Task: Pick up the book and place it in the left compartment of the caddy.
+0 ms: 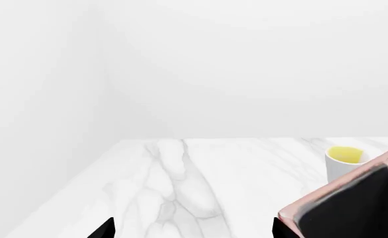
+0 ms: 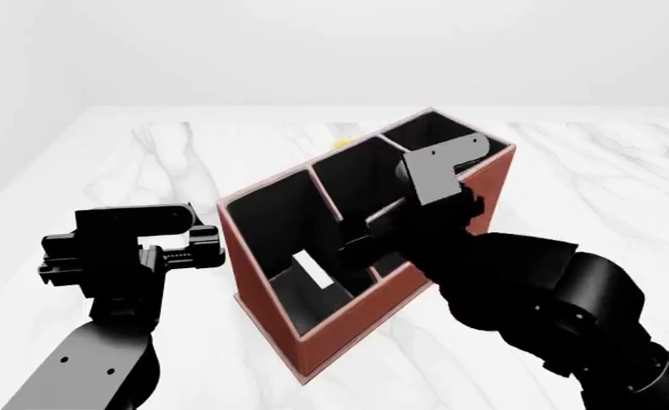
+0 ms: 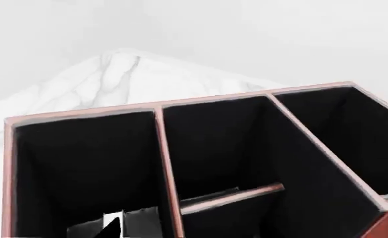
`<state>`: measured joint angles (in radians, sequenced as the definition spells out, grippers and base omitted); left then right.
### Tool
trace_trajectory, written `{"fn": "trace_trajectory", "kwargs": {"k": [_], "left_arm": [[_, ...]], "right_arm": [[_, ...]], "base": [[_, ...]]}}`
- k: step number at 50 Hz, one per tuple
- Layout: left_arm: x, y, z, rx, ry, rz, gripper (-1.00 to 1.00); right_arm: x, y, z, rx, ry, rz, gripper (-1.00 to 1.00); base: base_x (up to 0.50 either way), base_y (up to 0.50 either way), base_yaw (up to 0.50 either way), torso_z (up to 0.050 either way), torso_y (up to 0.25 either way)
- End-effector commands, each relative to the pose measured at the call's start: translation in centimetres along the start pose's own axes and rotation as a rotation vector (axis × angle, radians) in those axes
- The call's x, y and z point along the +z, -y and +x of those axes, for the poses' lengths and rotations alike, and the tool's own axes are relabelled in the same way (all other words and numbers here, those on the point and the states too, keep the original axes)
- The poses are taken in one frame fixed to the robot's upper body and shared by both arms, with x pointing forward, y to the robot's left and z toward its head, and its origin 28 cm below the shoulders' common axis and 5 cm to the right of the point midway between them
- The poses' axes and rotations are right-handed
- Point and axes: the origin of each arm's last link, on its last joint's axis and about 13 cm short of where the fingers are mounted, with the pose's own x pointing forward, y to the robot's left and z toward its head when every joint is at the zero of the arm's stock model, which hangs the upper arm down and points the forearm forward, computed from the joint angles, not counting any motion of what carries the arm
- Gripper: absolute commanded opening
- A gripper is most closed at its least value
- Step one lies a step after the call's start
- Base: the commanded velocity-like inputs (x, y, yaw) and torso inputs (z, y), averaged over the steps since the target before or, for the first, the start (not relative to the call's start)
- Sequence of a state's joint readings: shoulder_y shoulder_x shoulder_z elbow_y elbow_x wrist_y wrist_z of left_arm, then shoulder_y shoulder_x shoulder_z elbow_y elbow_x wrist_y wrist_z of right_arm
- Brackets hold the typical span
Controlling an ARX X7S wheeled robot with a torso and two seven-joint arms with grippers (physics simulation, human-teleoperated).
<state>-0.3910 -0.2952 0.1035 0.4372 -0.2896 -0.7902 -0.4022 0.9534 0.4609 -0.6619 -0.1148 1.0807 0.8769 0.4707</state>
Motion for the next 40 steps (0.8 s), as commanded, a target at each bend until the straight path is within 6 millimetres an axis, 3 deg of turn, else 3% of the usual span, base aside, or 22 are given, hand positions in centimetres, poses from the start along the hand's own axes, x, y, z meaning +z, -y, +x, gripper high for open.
{"fn": "trace_trajectory", "kwargs": {"k": [1,6,21,29,40], "left_arm": [[0.0,0.1,-0.1,-0.004,0.003,0.005,1.00],[-0.1,0.3,-0.1,-0.008,0.002,0.011,1.00],[0.2,0.2,-0.3,-0.005,0.017,0.018,1.00],[2.8,0.4,-2.9,0.005,0.240,0.068,1.00],[4.0,0.4,-4.7,-0.035,0.351,0.069,1.00]], "right_arm": [[-4.8,0.1,-2.9,-0.285,0.262,0.003,1.00],[-5.5,0.3,-3.9,-0.278,0.314,0.055,1.00],[-4.9,0.3,-4.5,-0.343,0.480,0.035,1.00],[-3.9,-0.3,-7.2,-0.371,0.735,0.037,1.00],[-3.8,-1.4,-8.9,-0.352,0.818,-0.017,1.00]], "base": [[0.00,0.00,0.00,0.000,0.000],[0.00,0.00,0.00,0.000,0.000],[0.00,0.00,0.00,0.000,0.000],[0.00,0.00,0.00,0.000,0.000],[0.00,0.00,0.00,0.000,0.000]]}}
